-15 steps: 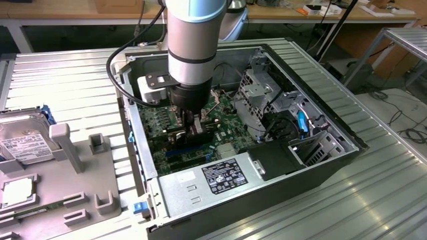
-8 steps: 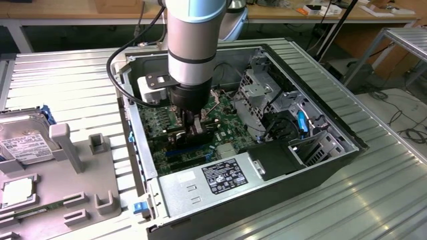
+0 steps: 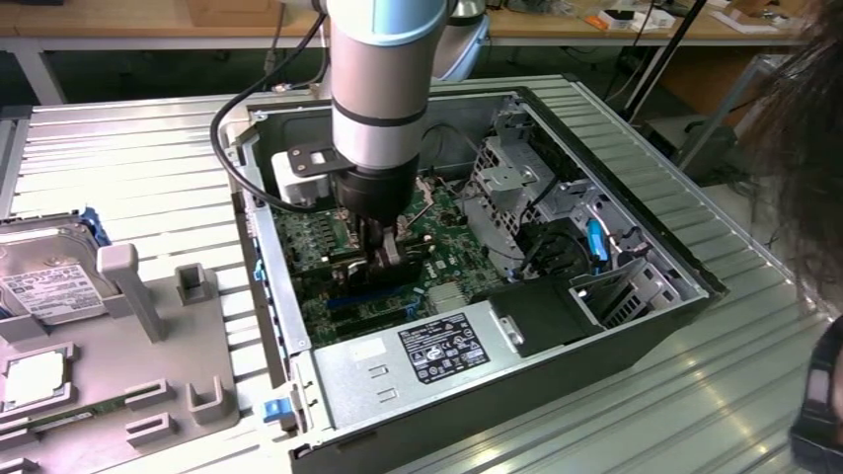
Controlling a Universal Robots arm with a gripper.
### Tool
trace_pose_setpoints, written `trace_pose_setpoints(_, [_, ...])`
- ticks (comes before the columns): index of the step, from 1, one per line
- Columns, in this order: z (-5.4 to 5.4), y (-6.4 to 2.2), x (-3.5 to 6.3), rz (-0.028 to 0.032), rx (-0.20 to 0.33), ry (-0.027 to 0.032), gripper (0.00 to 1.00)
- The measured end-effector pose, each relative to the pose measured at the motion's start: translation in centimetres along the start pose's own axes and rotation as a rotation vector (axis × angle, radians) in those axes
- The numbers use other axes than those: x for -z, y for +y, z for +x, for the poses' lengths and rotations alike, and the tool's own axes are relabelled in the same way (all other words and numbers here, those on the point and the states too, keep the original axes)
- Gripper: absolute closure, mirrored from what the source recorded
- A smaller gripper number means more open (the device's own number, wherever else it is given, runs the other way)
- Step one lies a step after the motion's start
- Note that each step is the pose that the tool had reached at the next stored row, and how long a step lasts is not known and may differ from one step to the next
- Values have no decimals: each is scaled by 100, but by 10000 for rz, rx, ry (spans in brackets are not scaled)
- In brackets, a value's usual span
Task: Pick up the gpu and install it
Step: 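Insert the gpu into the slot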
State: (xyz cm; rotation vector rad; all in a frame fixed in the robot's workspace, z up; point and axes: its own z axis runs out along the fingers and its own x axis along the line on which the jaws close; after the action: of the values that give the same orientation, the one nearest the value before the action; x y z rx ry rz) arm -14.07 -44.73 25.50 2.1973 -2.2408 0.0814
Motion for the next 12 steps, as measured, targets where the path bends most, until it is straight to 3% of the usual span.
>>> trace_pose_setpoints(12, [15,0,-5,-1,0,4,73])
